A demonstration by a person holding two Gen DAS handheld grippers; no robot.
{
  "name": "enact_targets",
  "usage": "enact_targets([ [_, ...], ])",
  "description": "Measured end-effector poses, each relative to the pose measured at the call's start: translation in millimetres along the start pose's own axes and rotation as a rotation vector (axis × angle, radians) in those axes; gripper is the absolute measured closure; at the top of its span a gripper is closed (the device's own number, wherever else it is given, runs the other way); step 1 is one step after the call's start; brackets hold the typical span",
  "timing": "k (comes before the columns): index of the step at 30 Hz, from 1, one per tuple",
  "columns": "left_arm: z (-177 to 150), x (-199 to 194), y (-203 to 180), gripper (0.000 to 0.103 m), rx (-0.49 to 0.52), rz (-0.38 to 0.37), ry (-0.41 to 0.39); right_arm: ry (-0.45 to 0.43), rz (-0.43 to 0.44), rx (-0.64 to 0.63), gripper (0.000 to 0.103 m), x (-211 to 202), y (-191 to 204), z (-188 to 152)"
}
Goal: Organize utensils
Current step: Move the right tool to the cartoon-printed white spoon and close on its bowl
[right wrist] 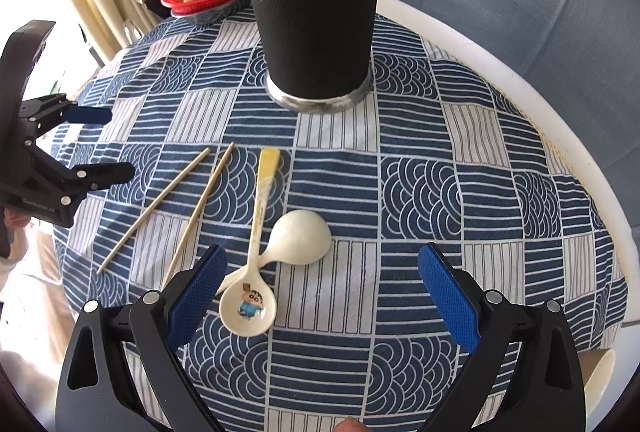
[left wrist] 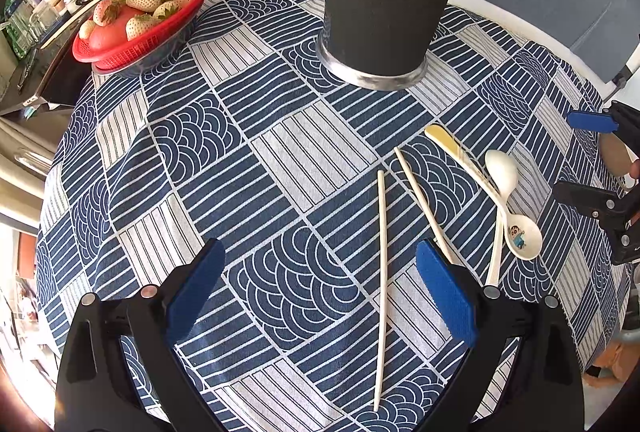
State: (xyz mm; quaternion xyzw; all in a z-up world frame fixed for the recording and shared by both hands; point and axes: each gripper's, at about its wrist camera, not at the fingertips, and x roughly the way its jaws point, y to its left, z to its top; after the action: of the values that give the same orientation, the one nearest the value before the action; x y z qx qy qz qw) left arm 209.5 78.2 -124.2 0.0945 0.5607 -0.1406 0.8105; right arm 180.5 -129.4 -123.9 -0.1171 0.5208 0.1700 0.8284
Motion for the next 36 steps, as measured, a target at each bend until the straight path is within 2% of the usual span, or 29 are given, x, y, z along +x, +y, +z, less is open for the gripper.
enact_targets([
  [12, -7.3, 9.5, -12.5, 0.009, 0.036, 0.014, 0.034, 0.111, 0.024, 0.021, 0.014, 35.4, 13.9, -38.2],
  [14, -6.7, 10.4, -14.6, 0.009, 0.039, 0.013, 0.039, 0.121, 0.015, 0.013, 0.037, 39.9, 16.0, -41.7],
  [16, -6.2, 10.7, -17.4, 0.009, 0.046, 0.008, 0.039, 0.101, 0.009, 0.026, 0.040, 38.0, 14.7, -43.9],
  [20, -4.0, 10.6, -22.9, 0.009, 0.062, 0.009, 0.035, 0.064, 0.018, 0.021, 0.036, 35.9, 12.8, -51.7],
  [22, -2.7, 10.4, -25.5, 0.009, 0.068, 0.008, 0.036, 0.066, 0.015, 0.016, 0.038, 34.6, 11.5, -53.2],
  [24, -1.5, 9.4, -28.3, 0.009, 0.079, 0.007, 0.033, 0.051, 0.016, 0.026, 0.053, 30.7, 9.0, -54.3],
  [25, -0.9, 8.8, -30.1, 0.009, 0.085, 0.009, 0.031, 0.045, 0.033, 0.044, 0.074, 28.4, 6.4, -54.7],
  [26, -0.3, 8.4, -31.3, 0.009, 0.092, 0.011, 0.029, 0.050, 0.079, 0.073, 0.103, 27.1, 2.1, -55.7],
  [27, 0.3, 8.1, -32.5, 0.009, 0.096, 0.013, 0.028, 0.065, 0.122, 0.111, 0.103, 27.7, -1.8, -56.8],
  [36, 5.1, 6.8, -46.6, 0.009, 0.131, 0.011, 0.033, 0.073, 0.124, 0.119, 0.103, 23.4, 0.2, -64.5],
])
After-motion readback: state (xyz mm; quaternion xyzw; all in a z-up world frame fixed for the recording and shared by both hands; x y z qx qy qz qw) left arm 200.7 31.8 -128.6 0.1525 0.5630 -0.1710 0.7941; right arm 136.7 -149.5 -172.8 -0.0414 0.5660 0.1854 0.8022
